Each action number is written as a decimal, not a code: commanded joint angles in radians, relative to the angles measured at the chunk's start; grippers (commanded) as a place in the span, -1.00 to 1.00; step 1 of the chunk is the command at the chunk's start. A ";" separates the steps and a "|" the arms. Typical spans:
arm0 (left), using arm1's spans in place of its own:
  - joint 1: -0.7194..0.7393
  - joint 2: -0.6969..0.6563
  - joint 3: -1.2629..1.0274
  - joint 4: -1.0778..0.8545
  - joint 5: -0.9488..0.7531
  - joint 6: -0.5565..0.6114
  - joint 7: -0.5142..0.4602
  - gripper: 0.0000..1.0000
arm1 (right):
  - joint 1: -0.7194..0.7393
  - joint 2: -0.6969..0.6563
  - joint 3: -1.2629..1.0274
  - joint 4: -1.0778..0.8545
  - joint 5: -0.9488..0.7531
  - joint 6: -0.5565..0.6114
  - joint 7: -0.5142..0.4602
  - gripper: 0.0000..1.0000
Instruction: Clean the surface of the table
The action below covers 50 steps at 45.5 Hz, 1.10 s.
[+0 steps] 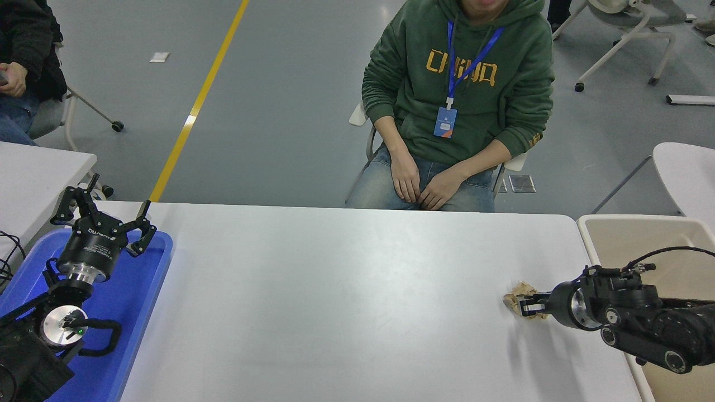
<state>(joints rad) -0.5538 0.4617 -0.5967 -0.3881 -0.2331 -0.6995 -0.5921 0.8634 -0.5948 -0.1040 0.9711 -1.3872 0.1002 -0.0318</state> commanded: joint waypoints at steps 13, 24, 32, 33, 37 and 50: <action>0.000 -0.001 0.000 0.000 0.000 0.000 0.000 1.00 | 0.045 -0.244 0.122 0.207 0.050 0.125 -0.013 -1.00; 0.000 0.000 0.000 0.000 0.000 0.000 0.000 1.00 | 0.138 -0.491 0.167 0.397 0.071 0.246 -0.011 -1.00; 0.000 0.000 0.000 0.000 0.000 0.000 0.000 1.00 | 0.181 -0.620 0.254 0.416 0.114 0.366 -0.008 -1.00; 0.000 0.000 0.000 0.000 0.000 0.000 0.000 1.00 | 0.189 -0.634 0.262 0.416 0.117 0.383 -0.008 -1.00; 0.000 0.000 0.000 0.000 0.000 0.000 0.000 1.00 | 0.226 -0.689 0.285 0.417 0.132 0.434 -0.008 -1.00; 0.000 -0.001 0.000 0.000 0.000 0.000 0.000 1.00 | 0.358 -0.806 0.294 0.422 0.166 0.569 -0.007 -1.00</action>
<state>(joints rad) -0.5538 0.4617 -0.5966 -0.3881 -0.2331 -0.6995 -0.5921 1.1301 -1.2949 0.1676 1.3788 -1.2454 0.5600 -0.0405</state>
